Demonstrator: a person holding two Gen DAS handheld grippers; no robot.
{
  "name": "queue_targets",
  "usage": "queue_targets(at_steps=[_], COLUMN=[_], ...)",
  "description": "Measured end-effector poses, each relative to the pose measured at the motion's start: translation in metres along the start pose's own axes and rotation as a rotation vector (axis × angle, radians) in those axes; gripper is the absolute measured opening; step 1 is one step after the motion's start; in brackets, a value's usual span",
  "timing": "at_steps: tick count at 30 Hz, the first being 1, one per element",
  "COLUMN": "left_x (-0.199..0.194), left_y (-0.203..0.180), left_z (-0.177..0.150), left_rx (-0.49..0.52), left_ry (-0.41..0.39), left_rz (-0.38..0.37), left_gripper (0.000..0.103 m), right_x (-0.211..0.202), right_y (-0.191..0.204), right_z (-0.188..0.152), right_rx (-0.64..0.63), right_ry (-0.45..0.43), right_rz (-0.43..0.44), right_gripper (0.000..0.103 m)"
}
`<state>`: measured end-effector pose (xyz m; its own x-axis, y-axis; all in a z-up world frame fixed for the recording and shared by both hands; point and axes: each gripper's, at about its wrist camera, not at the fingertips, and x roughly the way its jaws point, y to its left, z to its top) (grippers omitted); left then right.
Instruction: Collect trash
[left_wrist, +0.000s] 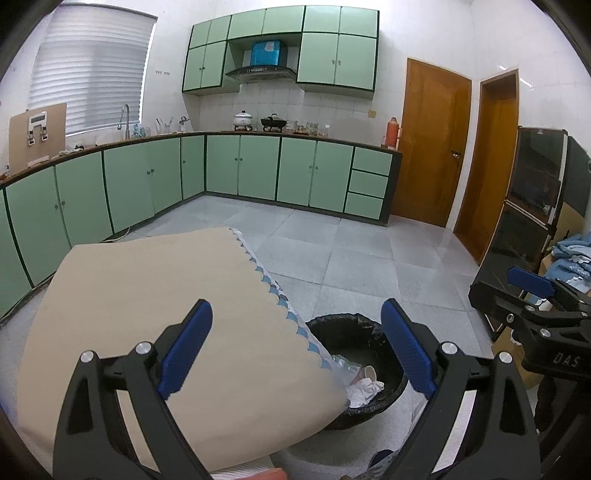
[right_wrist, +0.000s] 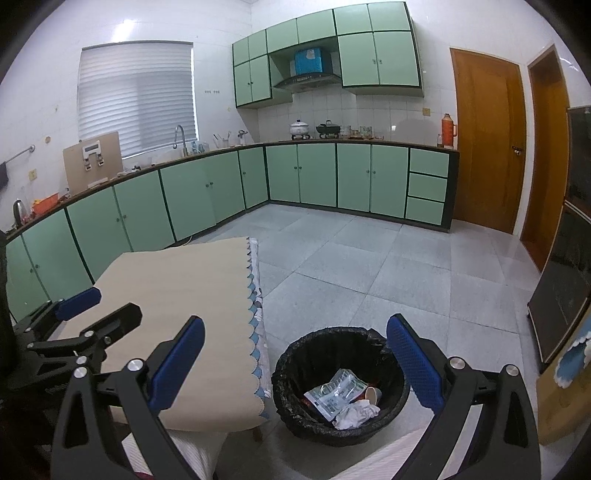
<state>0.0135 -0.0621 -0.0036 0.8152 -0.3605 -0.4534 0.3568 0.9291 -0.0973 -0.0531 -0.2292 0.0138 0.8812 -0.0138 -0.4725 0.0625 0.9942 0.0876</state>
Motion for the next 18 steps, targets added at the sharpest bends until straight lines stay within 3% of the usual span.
queue_targets(at_steps=[18], left_x=[-0.0009], left_y=[0.0005], left_z=[-0.0017], left_rx=[0.010], left_ry=[-0.004], left_rz=[0.010], left_gripper=[0.090], right_x=[-0.0006], right_y=[0.0020], right_z=[-0.0002], right_rx=[-0.007], right_ry=[0.001], right_rz=[0.014], right_gripper=[0.097])
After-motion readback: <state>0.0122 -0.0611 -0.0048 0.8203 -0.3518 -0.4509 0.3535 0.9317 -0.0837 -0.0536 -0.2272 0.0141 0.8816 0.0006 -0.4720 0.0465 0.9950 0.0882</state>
